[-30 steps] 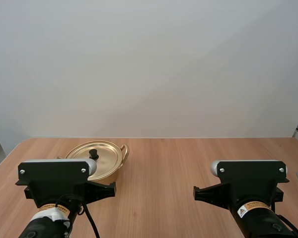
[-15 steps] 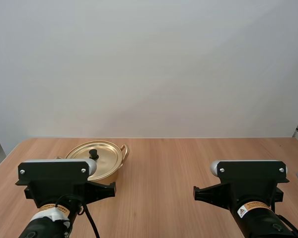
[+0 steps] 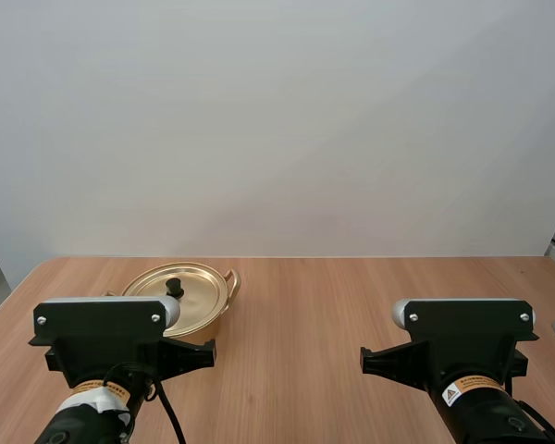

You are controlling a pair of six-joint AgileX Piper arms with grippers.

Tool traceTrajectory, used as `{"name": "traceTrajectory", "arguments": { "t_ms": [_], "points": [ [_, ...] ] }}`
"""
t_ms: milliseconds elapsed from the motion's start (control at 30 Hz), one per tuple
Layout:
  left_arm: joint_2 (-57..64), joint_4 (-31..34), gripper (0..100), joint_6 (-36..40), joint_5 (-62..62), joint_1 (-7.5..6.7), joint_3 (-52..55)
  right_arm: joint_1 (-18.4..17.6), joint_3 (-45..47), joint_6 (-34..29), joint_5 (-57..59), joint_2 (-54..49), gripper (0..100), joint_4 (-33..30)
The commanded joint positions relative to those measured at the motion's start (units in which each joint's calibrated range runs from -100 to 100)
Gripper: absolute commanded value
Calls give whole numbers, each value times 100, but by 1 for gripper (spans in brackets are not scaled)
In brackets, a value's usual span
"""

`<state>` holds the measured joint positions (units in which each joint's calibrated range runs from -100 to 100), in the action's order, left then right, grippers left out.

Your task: Open the pot, put the car inside, and close it

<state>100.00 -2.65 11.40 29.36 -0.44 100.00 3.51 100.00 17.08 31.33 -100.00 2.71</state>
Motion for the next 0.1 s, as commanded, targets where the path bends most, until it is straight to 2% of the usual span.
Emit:
{"name": "traceTrajectory", "arguments": {
  "t_ms": [0, 67],
  "points": [
    [0, -1, 0, 2, -1, 1, 0, -3, 0, 3, 2, 0, 0, 2],
    [0, -1, 0, 2, -1, 1, 0, -3, 0, 3, 2, 0, 0, 2]
  ]
}}
